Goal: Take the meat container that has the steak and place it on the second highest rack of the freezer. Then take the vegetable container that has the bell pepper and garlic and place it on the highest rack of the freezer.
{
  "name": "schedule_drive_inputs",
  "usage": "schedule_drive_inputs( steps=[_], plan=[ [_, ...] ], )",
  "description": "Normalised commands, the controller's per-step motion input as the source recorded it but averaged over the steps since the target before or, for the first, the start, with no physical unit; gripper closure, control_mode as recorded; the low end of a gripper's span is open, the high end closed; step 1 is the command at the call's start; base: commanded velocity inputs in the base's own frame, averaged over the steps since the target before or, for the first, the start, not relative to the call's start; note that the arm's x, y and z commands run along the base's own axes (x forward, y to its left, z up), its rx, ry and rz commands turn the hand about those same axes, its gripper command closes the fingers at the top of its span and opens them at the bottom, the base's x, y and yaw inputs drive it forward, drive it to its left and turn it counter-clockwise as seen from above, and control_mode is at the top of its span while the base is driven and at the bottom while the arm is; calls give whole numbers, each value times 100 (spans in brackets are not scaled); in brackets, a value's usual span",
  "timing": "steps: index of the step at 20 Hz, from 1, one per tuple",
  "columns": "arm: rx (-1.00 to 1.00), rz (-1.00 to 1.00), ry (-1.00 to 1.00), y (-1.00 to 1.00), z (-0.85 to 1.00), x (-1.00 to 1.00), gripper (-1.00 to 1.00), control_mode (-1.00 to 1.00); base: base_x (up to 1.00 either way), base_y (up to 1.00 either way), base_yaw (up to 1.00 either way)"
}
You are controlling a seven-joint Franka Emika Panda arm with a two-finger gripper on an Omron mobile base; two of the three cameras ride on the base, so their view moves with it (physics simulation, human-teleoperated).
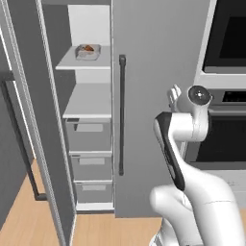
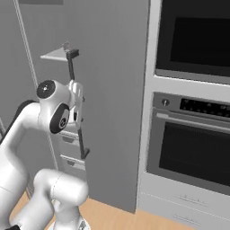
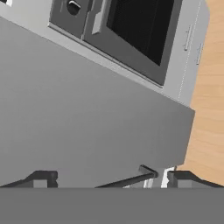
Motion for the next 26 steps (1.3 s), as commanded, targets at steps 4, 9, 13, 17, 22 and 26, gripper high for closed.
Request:
schedule_drive_inputs(
  steps=[4, 9, 13, 17, 22, 26],
  plan=[
    [0, 0, 0, 0, 0, 0, -100, 100, 0, -100, -1],
    [0, 0, 0, 0, 0, 0, -100, 100, 0, -100, -2],
    [0, 0, 0, 0, 0, 0, -100, 100, 0, -100, -4],
    [0, 0, 0, 0, 0, 0, -100, 100, 2, -100, -4],
    [0, 0, 0, 0, 0, 0, -100, 100, 13, -100, -1],
    [0, 0, 0, 0, 0, 0, -100, 100, 21, -100, 0]
  ],
)
